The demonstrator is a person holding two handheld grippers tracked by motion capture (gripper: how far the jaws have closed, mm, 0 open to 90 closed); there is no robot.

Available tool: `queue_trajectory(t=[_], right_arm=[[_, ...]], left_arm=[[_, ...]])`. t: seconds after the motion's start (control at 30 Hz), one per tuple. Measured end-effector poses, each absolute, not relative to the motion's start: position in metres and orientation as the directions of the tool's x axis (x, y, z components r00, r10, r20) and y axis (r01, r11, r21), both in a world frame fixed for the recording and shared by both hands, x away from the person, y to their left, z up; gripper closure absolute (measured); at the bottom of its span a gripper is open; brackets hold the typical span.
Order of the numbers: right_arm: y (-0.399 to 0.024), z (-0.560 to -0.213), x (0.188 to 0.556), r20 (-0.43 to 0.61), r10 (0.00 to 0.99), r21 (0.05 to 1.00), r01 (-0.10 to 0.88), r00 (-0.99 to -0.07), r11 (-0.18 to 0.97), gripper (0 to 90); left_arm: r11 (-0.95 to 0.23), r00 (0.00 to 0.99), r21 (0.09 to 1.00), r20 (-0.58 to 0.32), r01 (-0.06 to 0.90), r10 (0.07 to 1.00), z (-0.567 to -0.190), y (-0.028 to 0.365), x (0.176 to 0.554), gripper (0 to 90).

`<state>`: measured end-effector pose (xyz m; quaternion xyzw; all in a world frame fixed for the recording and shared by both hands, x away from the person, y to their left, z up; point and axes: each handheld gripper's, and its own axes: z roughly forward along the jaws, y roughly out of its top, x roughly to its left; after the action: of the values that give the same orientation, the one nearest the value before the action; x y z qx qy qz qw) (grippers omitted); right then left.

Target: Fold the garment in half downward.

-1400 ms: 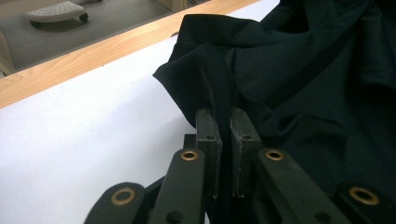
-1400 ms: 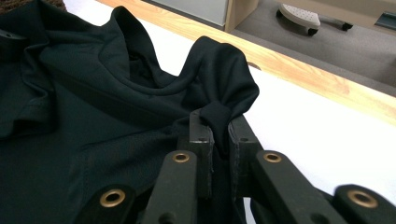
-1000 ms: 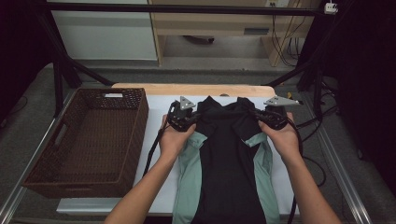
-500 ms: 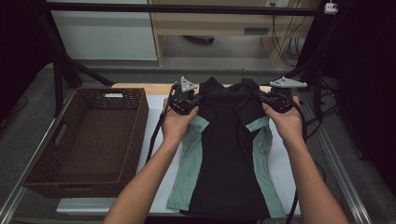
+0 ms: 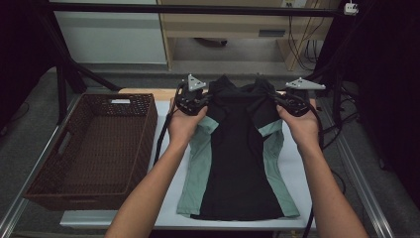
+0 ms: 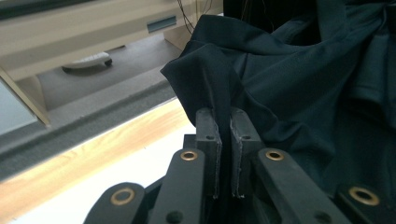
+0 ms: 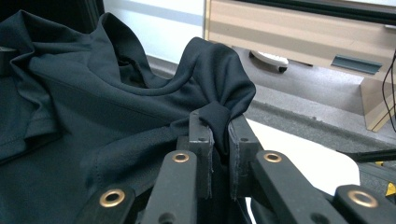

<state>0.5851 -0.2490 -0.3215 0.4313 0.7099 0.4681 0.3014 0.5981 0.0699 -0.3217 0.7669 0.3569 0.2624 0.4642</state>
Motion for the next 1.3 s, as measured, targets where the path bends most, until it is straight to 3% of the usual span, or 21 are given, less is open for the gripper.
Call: queue_trajectory(t=[0.7, 1.3], right_arm=[[-0.247, -0.304, 0.585, -0.038, 0.906, 0.94, 0.292, -0.422, 0.176, 82.9], [-0.24, -0.319, 0.583, -0.044, 0.896, 0.93, 0.309, -0.441, 0.198, 82.9]], left_arm=[[-0.276, 0.597, 0.918, 0.054, 0.287, 0.8, -0.306, 0.07, 0.603, 84.4], [-0.282, 0.59, 0.91, 0.052, 0.305, 0.806, -0.319, 0.078, 0.6, 84.4]])
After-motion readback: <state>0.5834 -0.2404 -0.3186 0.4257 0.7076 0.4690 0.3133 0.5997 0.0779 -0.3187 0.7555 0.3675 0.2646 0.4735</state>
